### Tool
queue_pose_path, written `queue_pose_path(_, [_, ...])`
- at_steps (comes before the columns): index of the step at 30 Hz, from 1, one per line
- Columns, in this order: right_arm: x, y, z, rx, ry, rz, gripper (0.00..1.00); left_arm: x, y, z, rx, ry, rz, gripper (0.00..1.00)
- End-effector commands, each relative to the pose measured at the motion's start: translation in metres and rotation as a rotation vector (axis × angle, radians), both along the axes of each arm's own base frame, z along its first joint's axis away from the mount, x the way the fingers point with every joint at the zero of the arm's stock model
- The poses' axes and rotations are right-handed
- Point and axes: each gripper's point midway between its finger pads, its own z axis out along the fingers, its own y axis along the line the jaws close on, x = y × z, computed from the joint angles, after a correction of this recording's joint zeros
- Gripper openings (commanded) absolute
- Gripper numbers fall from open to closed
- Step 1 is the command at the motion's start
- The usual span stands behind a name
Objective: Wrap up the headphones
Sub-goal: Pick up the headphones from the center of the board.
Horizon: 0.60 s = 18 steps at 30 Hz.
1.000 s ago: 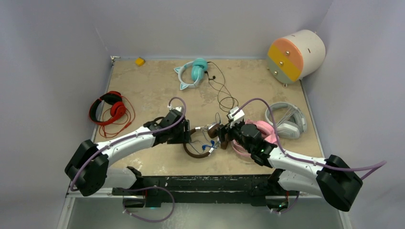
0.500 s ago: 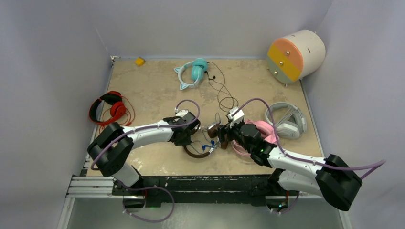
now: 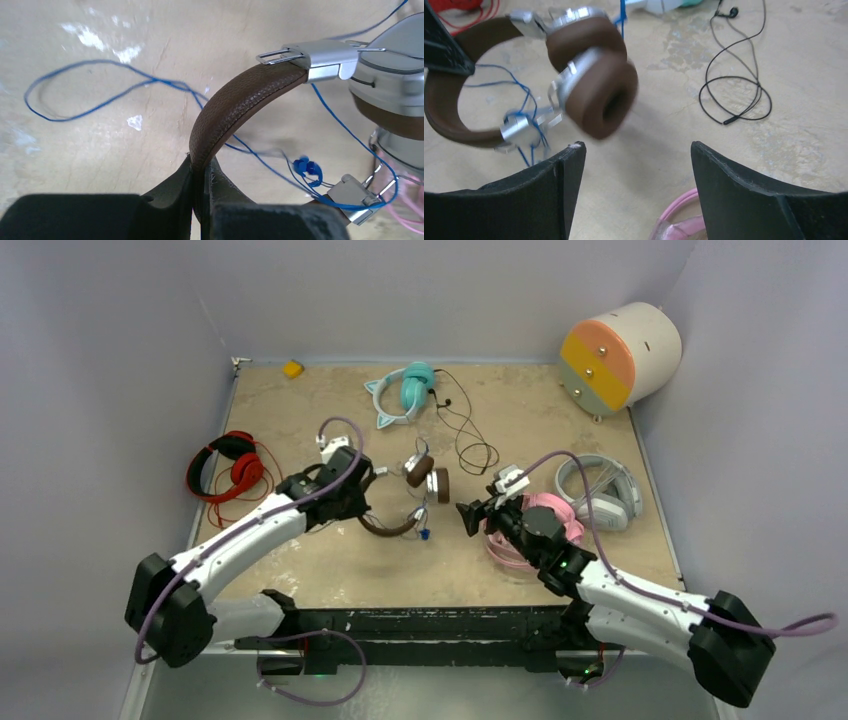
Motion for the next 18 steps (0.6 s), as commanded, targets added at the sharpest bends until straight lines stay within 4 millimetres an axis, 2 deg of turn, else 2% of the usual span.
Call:
queue_pose_path(1, [0.001, -0.020, 0.019, 0.056, -0.058, -0.086, 0.80, 0.018, -0.001, 0.080, -0.087, -0.142, -0.055, 0.00])
queue_pose_path(7, [0.002, -0.048, 0.060, 0.135, -0.099, -0.216, 0.85, 0.008, -0.003, 0.149, -0.212, -0.233, -0.124, 0.00])
queue_pose_path(12, [0.002, -0.073, 0.068, 0.129, 0.016, -0.369, 0.99, -0.008, 0.011, 0.196, -0.248, -0.321, -0.111, 0.00])
queue_pose_path(15, [-0.003, -0.069, 0.068, 0.139, 0.069, -0.344, 0.99, -0.020, 0.021, 0.216, -0.273, -0.353, -0.085, 0.00])
queue_pose_path(18, [-0.010, -0.049, 0.065, 0.162, 0.096, -0.236, 0.99, -0.033, 0.024, 0.234, -0.305, -0.371, -0.099, 0.00])
